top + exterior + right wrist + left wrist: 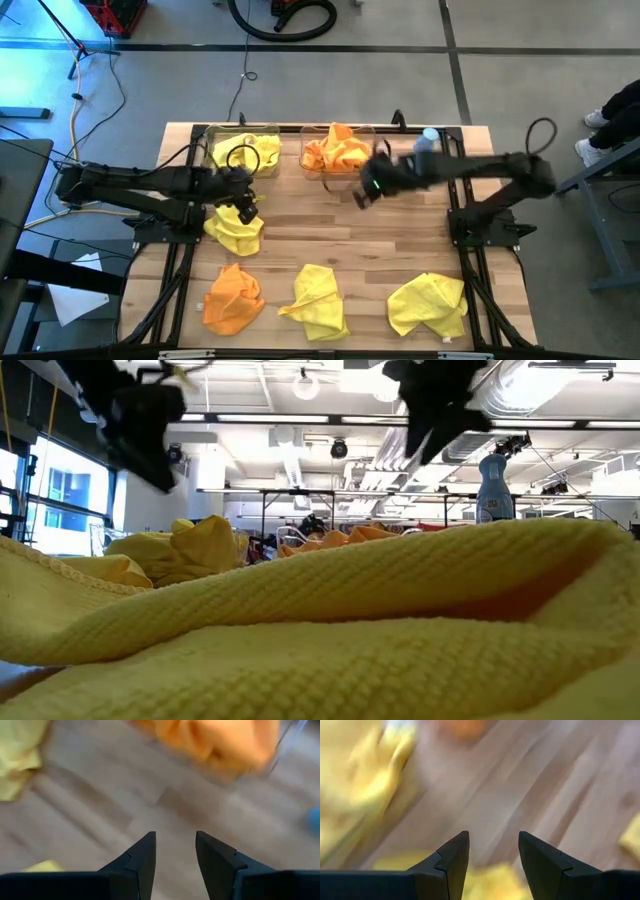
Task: Sort microfiber towel by color & place in baskets
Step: Put the yellow microfiber towel into the left transparent bin
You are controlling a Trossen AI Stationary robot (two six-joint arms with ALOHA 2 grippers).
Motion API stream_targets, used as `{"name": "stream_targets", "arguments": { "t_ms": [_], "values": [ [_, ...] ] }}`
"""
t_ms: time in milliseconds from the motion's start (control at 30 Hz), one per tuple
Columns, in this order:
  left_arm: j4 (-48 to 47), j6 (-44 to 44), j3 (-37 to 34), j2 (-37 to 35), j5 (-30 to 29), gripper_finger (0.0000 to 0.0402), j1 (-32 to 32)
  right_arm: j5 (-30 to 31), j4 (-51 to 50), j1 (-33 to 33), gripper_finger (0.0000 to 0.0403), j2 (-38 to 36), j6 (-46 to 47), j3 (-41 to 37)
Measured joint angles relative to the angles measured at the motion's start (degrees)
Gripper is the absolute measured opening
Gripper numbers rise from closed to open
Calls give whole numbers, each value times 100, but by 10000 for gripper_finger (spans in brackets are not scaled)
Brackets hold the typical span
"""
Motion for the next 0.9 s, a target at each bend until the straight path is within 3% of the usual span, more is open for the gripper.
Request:
{"name": "stream_targets", "arguments": {
  "t_ms": [167,300,400,600,733,900],
  "values": [
    [-1237,-590,143,413,317,158,193,708,358,1380,133,-647,2214,-951],
    [-1454,-695,65,936,636,158,297,1269,408,2249,133,-742,3610,-1279],
    [-1436,-882,-141,1378,862,158,343,1421,435,2684,133,-691,4161,-1325],
    [-1312,-1281,-621,2034,1089,158,363,1421,417,3139,133,-608,4183,-1334],
    [-733,-1523,-928,2179,1416,155,366,1325,635,3393,127,-614,3392,-1372],
    [-519,-2022,-1044,2279,1578,108,367,1292,908,3654,86,-856,3165,-2023]
  ]
}}
